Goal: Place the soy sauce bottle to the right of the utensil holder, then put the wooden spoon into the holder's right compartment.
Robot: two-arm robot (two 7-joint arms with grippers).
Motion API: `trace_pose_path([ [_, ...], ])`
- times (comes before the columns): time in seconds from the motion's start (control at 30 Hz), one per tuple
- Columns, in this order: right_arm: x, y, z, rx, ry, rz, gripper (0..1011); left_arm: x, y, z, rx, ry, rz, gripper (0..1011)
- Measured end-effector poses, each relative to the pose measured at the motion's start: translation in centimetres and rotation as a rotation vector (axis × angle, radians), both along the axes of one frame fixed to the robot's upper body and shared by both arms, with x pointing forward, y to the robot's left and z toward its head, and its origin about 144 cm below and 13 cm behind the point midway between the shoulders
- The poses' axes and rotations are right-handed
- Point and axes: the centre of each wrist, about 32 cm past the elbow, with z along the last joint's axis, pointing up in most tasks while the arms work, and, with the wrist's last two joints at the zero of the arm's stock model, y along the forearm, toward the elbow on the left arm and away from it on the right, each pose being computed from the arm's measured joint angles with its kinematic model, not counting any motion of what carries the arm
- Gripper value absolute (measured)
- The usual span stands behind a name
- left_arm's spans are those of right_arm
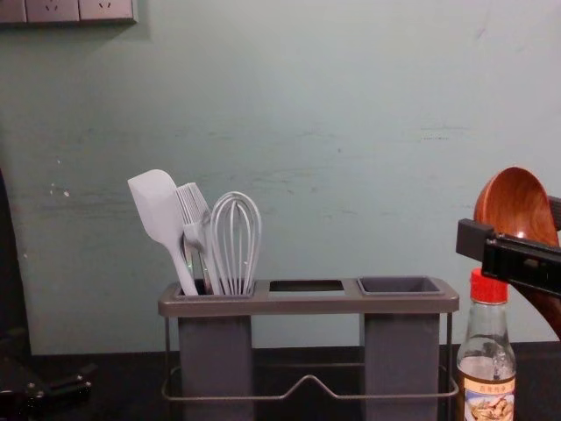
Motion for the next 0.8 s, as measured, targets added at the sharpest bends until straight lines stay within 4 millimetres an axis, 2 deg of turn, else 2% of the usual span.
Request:
trace_pose_path([
  [0.2, -0.1, -0.1, -0.2, 0.009, 0.003, 0.003, 840, 0.0, 0.0, 0.0, 0.0, 0.0, 0.0, 1005],
  [0.37, 0.1, -0.3, 0.1, 0.032, -0.059, 0.008, 840, 0.0, 0.0, 0.0, 0.0, 0.0, 0.0, 1005],
  [0.5, 1.1, -0.6, 0.7, 0.043, -0.134, 0.017, 840, 0.0, 0.0, 0.0, 0.0, 0.0, 0.0, 1005],
  [0.63, 3.2, -1.2, 1.2, 0.061, -0.225, 0.056, 839, 0.0, 0.0, 0.0, 0.0, 0.0, 0.0, 1005],
  [0.8, 6.0, -1.4, 0.7, 0.121, -0.308, 0.106, 840, 0.0, 0.0, 0.0, 0.0, 0.0, 0.0, 1005],
])
